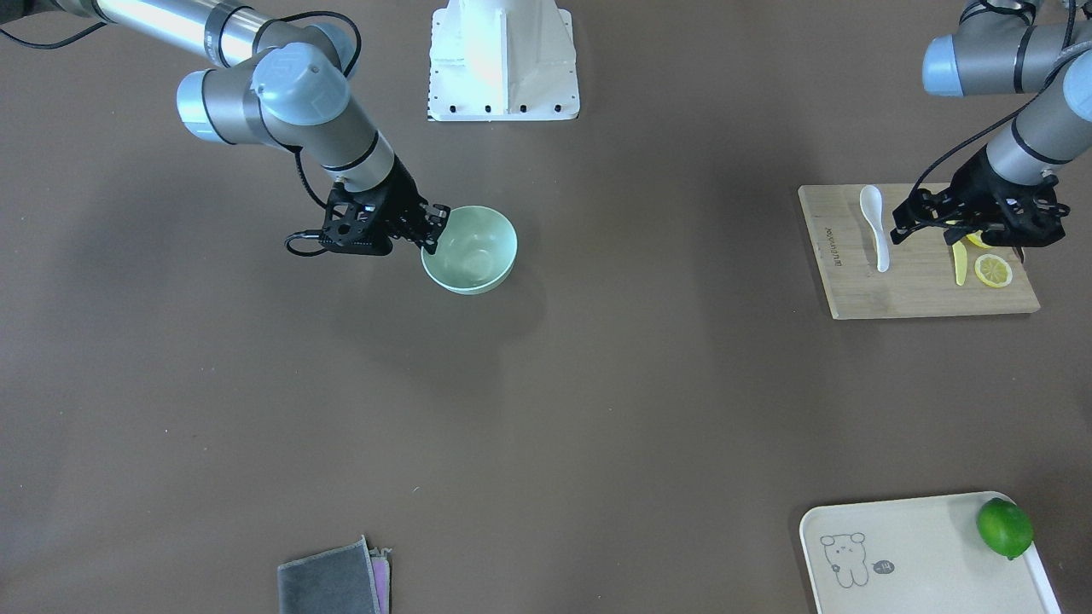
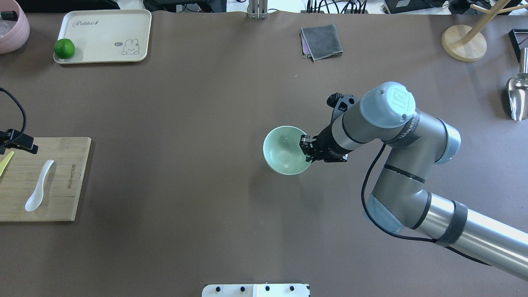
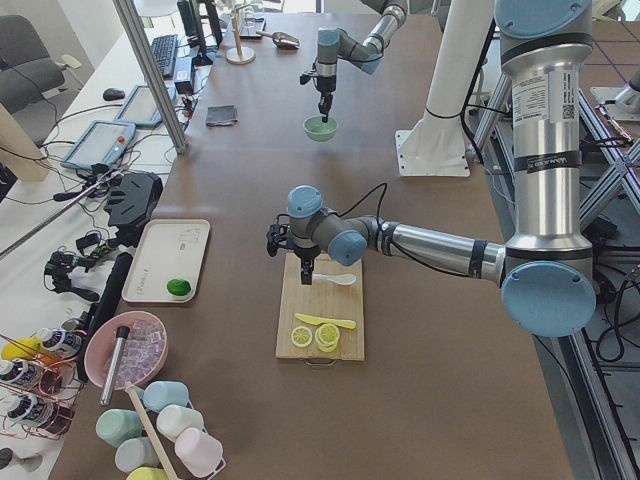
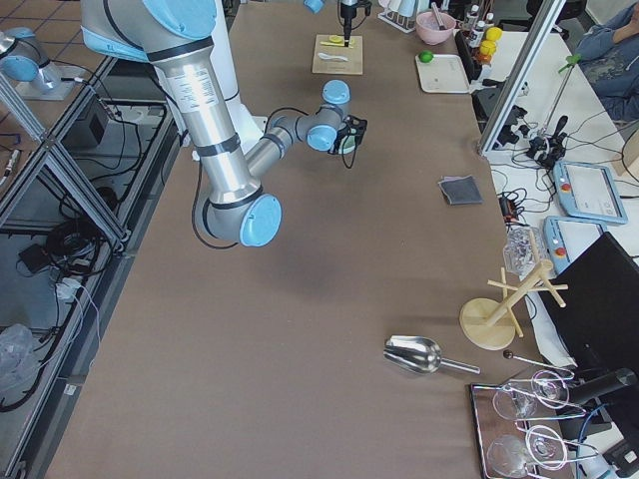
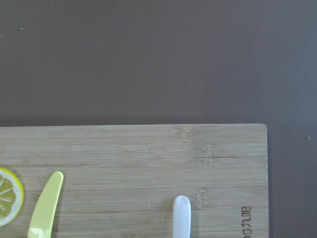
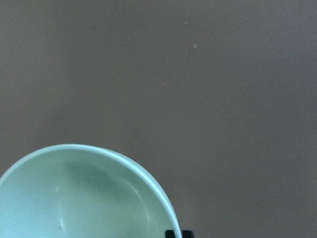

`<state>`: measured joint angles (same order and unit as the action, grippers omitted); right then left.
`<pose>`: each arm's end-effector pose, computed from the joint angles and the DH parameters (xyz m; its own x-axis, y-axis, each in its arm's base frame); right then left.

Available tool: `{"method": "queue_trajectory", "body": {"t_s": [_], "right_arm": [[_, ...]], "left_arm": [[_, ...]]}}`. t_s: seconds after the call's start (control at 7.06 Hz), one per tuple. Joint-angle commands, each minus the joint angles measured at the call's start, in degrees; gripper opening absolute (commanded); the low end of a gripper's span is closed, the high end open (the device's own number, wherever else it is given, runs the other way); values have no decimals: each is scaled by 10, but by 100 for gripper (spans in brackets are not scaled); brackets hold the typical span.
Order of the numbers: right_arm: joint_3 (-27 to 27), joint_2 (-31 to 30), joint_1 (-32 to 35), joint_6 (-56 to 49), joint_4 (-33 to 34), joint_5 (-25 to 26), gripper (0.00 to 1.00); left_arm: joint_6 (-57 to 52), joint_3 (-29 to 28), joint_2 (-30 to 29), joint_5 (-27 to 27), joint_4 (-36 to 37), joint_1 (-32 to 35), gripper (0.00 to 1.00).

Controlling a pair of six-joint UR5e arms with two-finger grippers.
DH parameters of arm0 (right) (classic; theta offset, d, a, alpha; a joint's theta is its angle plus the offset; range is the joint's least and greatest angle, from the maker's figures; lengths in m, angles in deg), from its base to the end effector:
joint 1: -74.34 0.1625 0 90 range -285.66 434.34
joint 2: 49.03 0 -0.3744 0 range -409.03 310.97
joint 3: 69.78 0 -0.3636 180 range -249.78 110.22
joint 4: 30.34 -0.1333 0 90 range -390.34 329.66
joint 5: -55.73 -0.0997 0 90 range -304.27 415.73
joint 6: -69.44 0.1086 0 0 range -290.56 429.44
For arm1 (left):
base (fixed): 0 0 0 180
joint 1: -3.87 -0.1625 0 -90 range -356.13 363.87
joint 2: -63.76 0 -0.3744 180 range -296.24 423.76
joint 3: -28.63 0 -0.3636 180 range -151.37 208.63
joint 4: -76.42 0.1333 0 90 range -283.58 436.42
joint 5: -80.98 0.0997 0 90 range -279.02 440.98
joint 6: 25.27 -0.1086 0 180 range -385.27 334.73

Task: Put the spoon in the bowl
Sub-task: 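Drag the green bowl with the right gripper toward the table centre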

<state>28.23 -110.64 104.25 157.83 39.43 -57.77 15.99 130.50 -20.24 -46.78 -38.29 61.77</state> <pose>-0.4827 -0.3815 0.2476 0.4813 0.2472 0.8410 -0.1552 0.9683 -0.1958 0.1836 -0.4185 0.5209 0.6807 0.0332 -0.7318 -0.0114 0.9993 0.0348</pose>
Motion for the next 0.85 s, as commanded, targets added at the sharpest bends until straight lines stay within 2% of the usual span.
{"method": "queue_trajectory", "body": {"t_s": [0.0, 0.28, 0.42, 0.57, 0.71], "right_arm": [[-1, 10, -28, 13, 7, 24, 0], [-3, 18, -29, 13, 7, 28, 0], [-3, 18, -29, 14, 7, 29, 62], [-1, 18, -29, 13, 6, 29, 100], [2, 18, -29, 11, 4, 29, 100]], "left_arm": [[1, -17, 0, 17, -12, -29, 84], [2, -20, 0, 17, -19, -45, 82], [1, -21, 0, 17, -20, -48, 81], [1, -24, 1, 17, -20, -57, 80], [1, -25, 0, 17, -21, -58, 77]]}}
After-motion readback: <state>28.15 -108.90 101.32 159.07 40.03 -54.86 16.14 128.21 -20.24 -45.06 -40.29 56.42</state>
